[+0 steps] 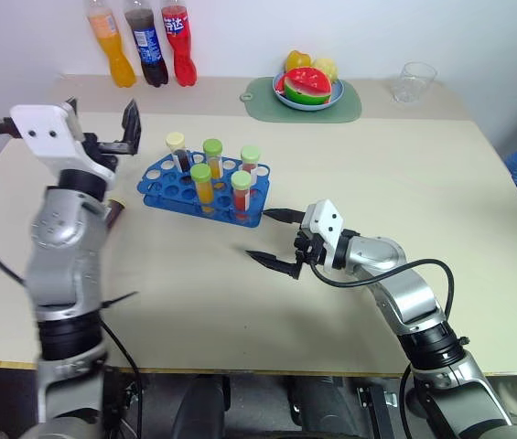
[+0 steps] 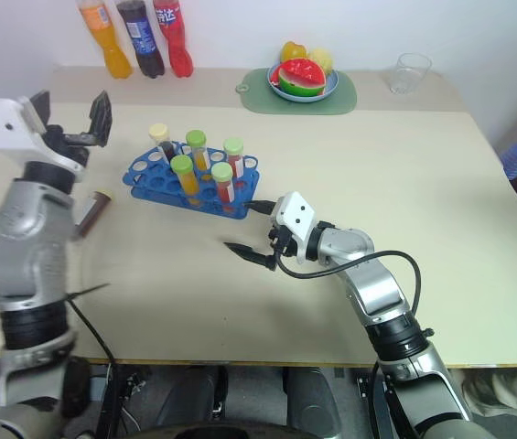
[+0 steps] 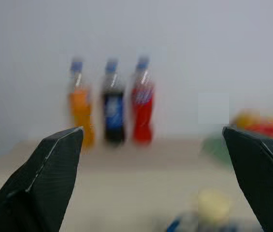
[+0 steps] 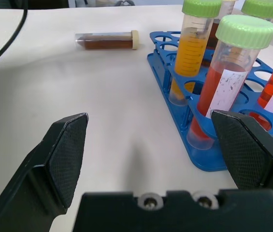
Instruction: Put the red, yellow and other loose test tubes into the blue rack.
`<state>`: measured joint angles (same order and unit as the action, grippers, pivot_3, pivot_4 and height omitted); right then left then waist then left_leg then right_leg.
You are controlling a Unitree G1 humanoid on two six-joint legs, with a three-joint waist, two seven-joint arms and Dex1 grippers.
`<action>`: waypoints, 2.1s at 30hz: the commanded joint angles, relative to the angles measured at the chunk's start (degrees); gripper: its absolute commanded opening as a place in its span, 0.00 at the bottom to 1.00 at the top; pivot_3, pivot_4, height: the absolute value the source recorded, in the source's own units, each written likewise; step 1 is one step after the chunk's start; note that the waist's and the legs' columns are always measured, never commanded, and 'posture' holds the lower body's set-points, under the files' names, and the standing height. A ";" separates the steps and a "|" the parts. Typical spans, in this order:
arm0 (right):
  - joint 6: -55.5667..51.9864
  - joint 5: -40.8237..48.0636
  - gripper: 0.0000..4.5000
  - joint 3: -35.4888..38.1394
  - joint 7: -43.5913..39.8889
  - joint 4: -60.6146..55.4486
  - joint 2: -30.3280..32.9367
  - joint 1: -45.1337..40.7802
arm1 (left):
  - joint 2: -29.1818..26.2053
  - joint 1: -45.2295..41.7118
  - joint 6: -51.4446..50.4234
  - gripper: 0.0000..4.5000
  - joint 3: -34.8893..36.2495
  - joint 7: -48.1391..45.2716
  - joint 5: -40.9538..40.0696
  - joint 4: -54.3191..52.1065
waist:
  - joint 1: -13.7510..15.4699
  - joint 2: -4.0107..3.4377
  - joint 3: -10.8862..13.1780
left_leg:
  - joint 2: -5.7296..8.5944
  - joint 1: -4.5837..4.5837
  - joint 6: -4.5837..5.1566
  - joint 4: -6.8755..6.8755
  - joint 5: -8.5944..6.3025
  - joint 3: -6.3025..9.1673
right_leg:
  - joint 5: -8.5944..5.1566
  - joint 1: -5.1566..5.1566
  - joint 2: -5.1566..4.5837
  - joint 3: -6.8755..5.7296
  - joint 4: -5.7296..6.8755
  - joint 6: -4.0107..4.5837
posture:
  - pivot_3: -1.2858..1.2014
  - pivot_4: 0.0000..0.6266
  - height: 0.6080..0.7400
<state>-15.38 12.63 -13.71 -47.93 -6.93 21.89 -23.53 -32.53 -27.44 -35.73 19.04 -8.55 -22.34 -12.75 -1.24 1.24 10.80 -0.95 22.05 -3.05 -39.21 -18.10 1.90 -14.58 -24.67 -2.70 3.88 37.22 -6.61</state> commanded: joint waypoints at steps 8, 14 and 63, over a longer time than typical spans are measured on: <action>-1.03 3.24 1.00 0.47 -4.95 -2.02 0.11 -2.87 | -26.65 -13.18 -32.92 0.99 -20.66 -23.26 1.47 21.43 | -1.16 -0.01 0.03 | 0.01 -0.03 -0.01 0.05 0.01 0.03 | -0.02 0.07 -0.01 -0.05 -0.02 0.01 | 0.52 0.24 0.95; -1.66 3.16 1.00 -0.04 -5.51 -3.95 0.51 -2.87 | -24.56 -23.71 -29.34 0.99 -34.51 -34.15 8.33 38.54 | -1.37 -0.02 0.04 | 0.00 -0.03 -0.02 0.06 0.02 0.02 | -0.02 0.04 0.03 -0.05 -0.01 0.02 | 0.52 0.24 0.95; -1.36 2.00 1.00 -0.28 1.04 -5.74 -0.95 2.37 | 23.88 1.25 51.88 0.17 -10.84 7.18 18.74 26.88 | 0.34 0.16 -0.08 | 0.25 0.15 0.06 -0.07 -0.02 -0.31 | 0.11 -0.16 -0.50 -0.17 -0.04 -0.18 | 0.52 0.24 0.95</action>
<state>-17.10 14.19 -14.41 -47.08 -9.99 21.23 -21.00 -8.26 -25.22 14.36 7.83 -1.10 -3.50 13.79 -0.90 1.40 10.72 -0.70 22.20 -2.99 -39.28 -18.12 1.59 -14.47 -24.83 -3.19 3.71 37.19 -6.79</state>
